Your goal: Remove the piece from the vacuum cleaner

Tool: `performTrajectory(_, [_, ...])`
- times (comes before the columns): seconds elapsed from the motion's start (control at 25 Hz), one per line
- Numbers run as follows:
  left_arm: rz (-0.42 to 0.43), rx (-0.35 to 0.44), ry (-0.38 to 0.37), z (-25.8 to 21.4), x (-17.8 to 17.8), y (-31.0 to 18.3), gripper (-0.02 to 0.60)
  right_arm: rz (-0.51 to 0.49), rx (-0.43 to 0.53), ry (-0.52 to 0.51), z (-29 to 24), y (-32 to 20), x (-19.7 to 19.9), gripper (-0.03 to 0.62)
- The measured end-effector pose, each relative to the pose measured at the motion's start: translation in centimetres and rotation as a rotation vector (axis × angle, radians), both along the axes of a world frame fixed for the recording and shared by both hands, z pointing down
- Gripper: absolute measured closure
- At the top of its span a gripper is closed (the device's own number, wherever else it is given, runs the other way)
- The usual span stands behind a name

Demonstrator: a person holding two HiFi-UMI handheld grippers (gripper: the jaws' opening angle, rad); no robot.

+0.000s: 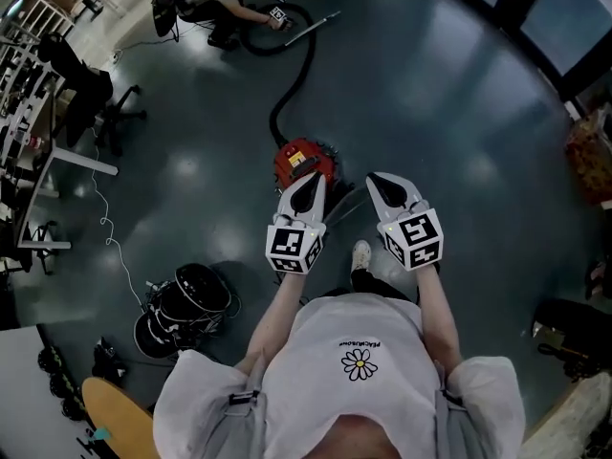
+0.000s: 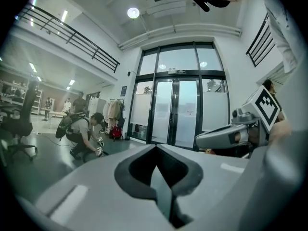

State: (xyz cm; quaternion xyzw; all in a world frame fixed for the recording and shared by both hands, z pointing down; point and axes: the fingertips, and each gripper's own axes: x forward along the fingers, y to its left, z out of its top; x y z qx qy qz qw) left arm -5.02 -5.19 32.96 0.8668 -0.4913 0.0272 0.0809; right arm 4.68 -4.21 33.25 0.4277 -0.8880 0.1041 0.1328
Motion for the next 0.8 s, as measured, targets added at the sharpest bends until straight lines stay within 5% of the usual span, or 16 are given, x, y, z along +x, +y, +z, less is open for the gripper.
performTrajectory(0.24, [0.006,-0.010,-0.009,0.3,1.6,-4.2,0.581,-0.042,-0.032,-0.033,0.6,-4.5,0.1,0.568])
performTrajectory(0.8, [-0.005,-0.006,-0.053,-0.8,-1.1,-9.6,0.580,0.001,0.020,-0.047,-1.5,-11.6,-0.7,0.568])
